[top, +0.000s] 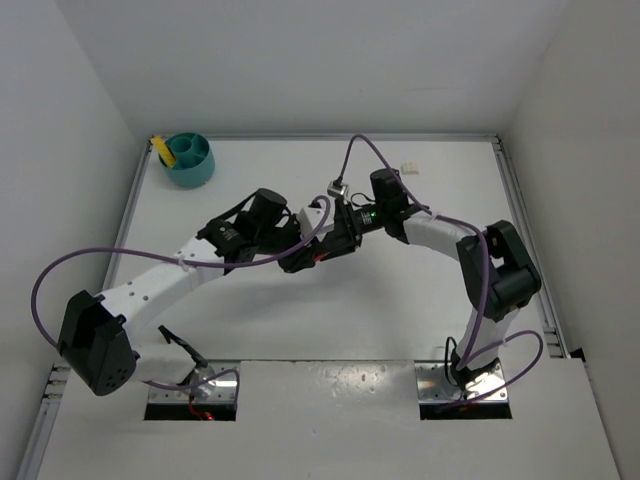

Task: Sort the legos into containers by color

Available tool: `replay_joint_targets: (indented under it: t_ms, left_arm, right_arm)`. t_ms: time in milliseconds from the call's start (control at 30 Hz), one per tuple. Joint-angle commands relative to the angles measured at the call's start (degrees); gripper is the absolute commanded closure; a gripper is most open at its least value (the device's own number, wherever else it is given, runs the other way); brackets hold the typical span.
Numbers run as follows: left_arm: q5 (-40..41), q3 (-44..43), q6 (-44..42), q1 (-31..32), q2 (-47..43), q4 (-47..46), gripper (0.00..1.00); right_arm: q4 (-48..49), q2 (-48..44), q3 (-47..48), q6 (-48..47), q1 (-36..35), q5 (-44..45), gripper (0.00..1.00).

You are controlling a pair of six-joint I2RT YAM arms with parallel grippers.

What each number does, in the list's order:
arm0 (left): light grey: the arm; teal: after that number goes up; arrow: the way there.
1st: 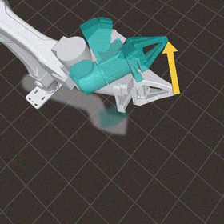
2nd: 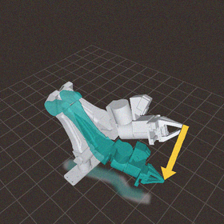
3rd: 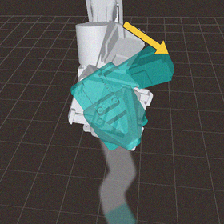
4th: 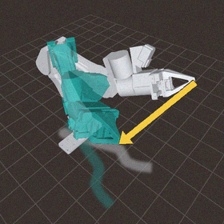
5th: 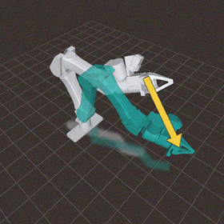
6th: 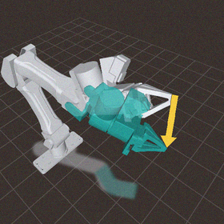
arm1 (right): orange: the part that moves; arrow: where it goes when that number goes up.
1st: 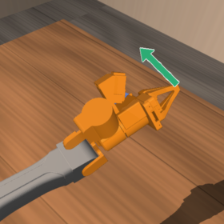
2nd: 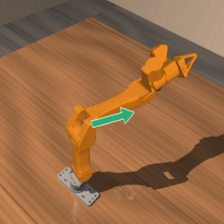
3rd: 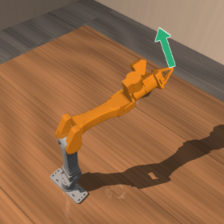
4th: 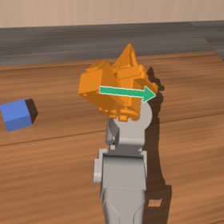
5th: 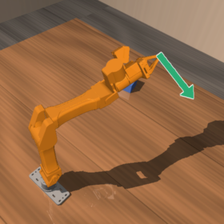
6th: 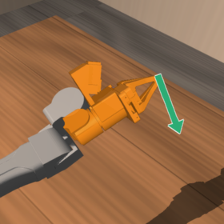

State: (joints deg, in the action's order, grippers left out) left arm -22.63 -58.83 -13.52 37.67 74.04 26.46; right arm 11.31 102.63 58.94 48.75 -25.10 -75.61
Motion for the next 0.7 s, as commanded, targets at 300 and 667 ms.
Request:
replay_joint_targets:
  t_ms: [300,667]
  left_arm:
    - [0.84,-3.22,-0.81,2.41,0.58,-1.5,0.88]
    - [-7.14,-6.73,10.51,-6.1,-0.56,0.17,0.04]
  right_arm:
    - [1.16,3.1,2.59,-1.91,-1.79,-0.15,0.78]
    - [3.54,-0.66,3.82,-3.49,0.93,-4.09,0.98]
